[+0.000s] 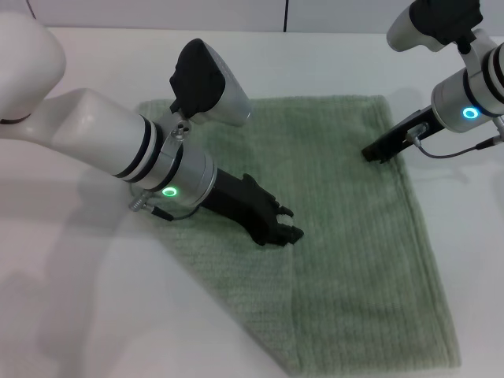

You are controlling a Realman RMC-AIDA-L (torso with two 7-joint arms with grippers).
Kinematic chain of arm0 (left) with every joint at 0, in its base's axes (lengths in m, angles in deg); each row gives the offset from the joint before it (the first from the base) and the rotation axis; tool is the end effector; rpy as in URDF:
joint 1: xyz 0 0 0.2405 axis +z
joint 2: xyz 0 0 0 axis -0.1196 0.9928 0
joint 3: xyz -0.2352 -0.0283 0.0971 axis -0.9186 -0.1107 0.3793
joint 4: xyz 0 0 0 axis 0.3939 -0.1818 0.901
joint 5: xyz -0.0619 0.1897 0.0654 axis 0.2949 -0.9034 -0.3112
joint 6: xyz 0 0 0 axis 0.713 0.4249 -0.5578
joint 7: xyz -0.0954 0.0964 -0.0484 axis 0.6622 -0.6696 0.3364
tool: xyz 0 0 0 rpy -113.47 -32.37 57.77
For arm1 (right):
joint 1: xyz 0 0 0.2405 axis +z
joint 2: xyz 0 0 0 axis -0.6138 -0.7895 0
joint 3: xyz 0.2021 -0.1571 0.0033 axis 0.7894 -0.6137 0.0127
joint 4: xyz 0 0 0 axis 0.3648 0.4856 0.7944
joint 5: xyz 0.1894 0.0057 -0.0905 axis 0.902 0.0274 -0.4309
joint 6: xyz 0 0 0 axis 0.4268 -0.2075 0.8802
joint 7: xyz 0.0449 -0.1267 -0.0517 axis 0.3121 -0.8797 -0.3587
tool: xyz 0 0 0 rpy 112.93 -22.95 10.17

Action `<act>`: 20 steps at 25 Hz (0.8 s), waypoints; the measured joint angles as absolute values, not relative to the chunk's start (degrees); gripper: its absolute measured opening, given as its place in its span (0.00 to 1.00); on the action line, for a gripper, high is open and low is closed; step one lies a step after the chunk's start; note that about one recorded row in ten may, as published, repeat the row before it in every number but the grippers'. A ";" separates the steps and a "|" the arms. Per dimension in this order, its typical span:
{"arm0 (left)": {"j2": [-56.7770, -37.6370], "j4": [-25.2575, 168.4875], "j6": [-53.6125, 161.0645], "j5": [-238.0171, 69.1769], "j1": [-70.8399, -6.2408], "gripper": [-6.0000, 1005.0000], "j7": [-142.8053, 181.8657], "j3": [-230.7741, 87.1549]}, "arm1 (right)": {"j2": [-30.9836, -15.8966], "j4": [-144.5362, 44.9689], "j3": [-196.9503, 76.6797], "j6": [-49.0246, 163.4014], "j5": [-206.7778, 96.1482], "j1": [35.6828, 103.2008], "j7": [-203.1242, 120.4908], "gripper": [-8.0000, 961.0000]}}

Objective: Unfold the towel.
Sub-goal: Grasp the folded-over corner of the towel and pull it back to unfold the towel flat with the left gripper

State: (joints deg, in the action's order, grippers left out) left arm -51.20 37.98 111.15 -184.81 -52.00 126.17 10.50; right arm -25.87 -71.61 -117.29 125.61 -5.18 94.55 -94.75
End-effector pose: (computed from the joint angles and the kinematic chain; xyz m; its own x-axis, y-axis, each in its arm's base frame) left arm -0.1868 0.3594 -0.1049 0.9224 0.3854 -0.0247 0.3834 -0.9215 -0.0614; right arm 0.2152 0.4318 -0.0435 0.7284 -0.6773 0.1033 -0.5817 -0.6911 -0.4289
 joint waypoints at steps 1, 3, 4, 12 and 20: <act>-51.22 37.98 111.06 -184.81 -52.00 0.49 126.17 10.50 | -25.87 -71.61 -117.29 125.61 -5.18 94.55 -94.75 0.01; -51.24 37.94 111.09 -184.82 -52.00 0.47 126.17 10.52 | -25.86 -71.61 -117.29 125.60 -5.18 94.55 -94.76 0.01; -51.24 37.94 111.09 -184.82 -52.00 0.44 126.17 10.52 | -25.86 -71.61 -117.29 125.60 -5.18 94.55 -94.76 0.01; -50.83 35.08 116.22 -184.59 -51.60 0.16 126.17 9.93 | -25.86 -71.61 -117.29 125.52 -5.18 94.50 -94.79 0.01; -50.27 28.64 126.94 -185.00 -49.67 0.08 126.28 4.81 | -25.86 -71.61 -117.29 125.58 -5.19 94.46 -94.82 0.01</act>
State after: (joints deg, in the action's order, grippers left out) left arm -50.27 28.64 126.94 -185.00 -49.67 126.28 4.81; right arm -25.86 -71.61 -117.29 125.58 -5.19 94.46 -94.82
